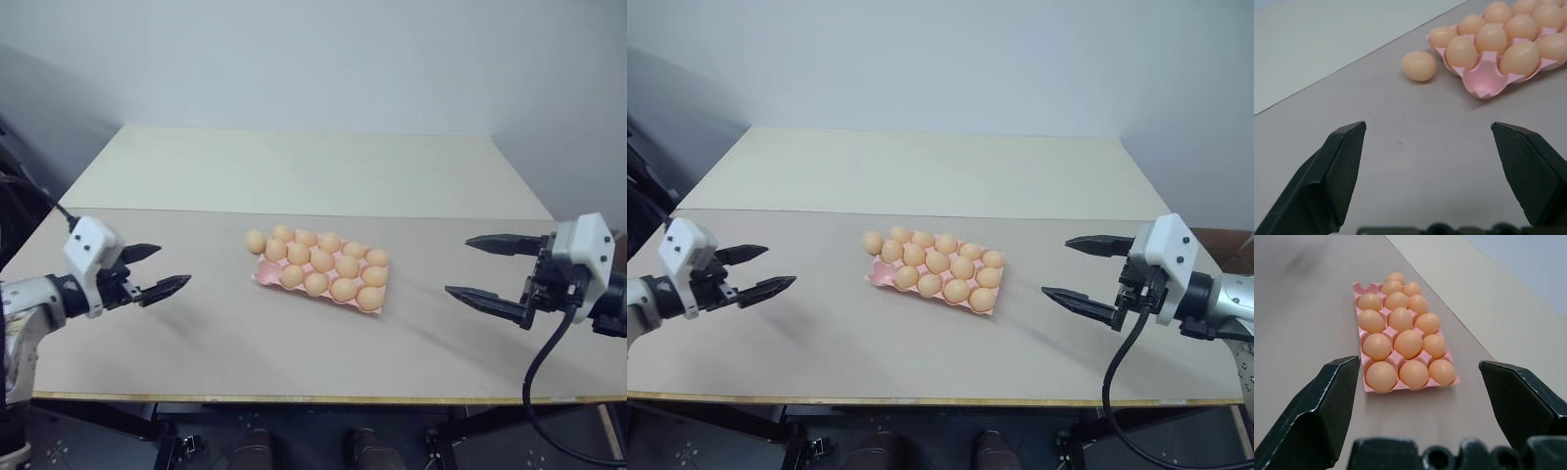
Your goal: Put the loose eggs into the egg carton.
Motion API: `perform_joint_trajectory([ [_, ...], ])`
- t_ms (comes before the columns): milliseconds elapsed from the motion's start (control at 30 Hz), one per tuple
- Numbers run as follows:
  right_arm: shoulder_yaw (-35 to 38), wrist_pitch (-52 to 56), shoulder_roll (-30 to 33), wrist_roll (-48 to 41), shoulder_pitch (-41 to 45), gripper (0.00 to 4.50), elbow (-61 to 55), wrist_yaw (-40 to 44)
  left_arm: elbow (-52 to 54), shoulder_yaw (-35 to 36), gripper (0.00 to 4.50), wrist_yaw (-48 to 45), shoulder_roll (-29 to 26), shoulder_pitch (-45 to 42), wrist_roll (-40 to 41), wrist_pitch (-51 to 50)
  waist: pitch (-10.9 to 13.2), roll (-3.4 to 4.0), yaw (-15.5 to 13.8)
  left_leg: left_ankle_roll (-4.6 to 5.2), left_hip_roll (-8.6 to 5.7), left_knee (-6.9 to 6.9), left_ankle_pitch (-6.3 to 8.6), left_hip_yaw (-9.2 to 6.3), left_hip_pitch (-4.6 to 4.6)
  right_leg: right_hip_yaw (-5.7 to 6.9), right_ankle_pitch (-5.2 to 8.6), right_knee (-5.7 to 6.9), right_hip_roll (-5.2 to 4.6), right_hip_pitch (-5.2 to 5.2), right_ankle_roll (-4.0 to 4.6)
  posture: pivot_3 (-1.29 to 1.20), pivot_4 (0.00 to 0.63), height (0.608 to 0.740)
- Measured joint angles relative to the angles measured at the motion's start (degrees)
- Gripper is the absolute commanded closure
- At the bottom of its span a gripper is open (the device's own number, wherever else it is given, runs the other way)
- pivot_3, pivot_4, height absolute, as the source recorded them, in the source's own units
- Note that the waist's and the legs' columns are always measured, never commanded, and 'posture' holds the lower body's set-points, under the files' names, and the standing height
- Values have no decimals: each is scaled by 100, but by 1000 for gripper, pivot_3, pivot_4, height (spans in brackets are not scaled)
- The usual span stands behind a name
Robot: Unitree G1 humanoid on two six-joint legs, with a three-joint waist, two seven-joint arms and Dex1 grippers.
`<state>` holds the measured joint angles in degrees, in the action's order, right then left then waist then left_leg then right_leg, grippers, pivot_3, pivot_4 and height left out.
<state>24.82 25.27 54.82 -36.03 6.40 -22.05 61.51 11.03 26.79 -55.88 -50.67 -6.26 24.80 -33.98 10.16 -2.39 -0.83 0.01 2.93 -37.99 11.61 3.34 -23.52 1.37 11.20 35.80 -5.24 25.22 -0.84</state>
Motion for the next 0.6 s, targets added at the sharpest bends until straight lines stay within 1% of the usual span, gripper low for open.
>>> perform_joint_trajectory([
  [100, -56, -2, 5, 13, 45, 0, 42, 55, 191, 92, 32, 132, 19, 173, 107, -127, 0, 0, 0, 0, 0, 0, 0, 2, -1, -2, 0, 0, 0, 1, 0, 0, 150, 740],
  [267, -93, -1, 36, 14, 95, 0, 45, 92, 396, 92, 32, 329, 83, 199, 255, -182, 0, 0, 6, 0, 0, 0, 0, 3, 2, -4, -1, 1, 2, 0, 0, 0, 150, 740],
  [400, -97, -1, 46, 13, 103, 0, 36, 90, 295, -181, 32, 509, 133, -124, 261, -266, 0, 0, -5, 0, -1, 0, 0, 3, 1, -3, -1, 1, 2, -2, 0, 0, 150, 740],
  [567, -107, 6, 46, 4, 103, 0, -44, 28, -555, -1083, 32, 1077, 586, -1618, 64, -531, -2, -3, -75, 1, -8, 0, -1, 1, 4, -1, -3, 2, 3, -13, -4, 0, 150, 740],
  [600, -113, 11, 46, 2, 96, 0, -63, 9, -786, -1307, 32, 1271, 755, -1970, -54, -601, -2, -4, -79, 2, -10, -1, -2, 0, 2, -2, -14, 1, 3, -13, -21, 0, 150, 740],
])
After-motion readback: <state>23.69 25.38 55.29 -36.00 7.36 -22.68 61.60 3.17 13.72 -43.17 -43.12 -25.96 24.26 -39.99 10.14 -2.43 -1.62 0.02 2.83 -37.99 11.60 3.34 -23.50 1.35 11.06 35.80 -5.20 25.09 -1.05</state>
